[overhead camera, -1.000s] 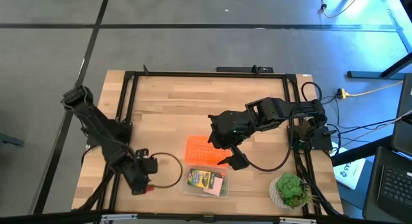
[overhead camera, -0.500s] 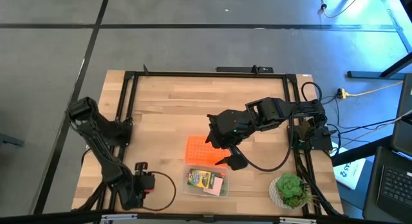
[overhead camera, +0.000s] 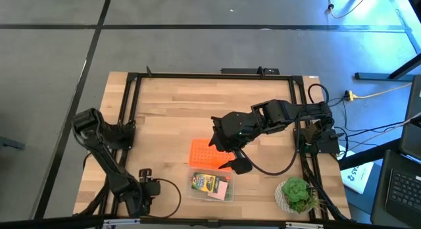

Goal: Pack school essentials
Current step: Put the red eraser into the orange supply box

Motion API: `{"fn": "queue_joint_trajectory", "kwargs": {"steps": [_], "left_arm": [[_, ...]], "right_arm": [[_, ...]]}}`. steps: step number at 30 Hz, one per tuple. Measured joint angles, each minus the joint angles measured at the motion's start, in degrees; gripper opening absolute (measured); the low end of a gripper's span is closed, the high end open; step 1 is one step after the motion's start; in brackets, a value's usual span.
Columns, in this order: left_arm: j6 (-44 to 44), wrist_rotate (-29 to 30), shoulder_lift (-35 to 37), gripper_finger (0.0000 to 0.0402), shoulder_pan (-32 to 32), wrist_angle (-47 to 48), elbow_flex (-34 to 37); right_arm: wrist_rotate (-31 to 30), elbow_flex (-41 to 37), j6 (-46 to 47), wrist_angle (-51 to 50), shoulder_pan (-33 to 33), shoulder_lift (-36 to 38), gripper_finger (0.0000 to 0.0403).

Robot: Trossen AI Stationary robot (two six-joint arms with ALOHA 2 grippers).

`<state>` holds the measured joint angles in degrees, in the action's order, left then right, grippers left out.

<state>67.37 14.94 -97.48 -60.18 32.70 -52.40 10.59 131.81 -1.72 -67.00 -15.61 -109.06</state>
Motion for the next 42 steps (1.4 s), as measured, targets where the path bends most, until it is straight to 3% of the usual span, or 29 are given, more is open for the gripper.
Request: {"fn": "queue_joint_trajectory", "kwargs": {"steps": [13, 29, 42], "left_arm": [[-1.06, -1.03, -0.86, 0.019, 0.06, -2.01, 1.56], [-0.06, 0.26, -0.98, 0.008, 0.04, -2.31, 1.73], [-0.3, -0.44, 5.91, 0.0064, 2.02, -1.98, 1.9]], "right_arm": [[-0.02, 0.0, 0.03, -0.02, 0.0, 0.0, 0.0399], [-0.01, 0.0, 0.15, -0.11, 0.0, 0.0, 0.0399], [0.04, 0.0, 1.57, -0.42, -0.03, 0.0, 0.0399]]}}
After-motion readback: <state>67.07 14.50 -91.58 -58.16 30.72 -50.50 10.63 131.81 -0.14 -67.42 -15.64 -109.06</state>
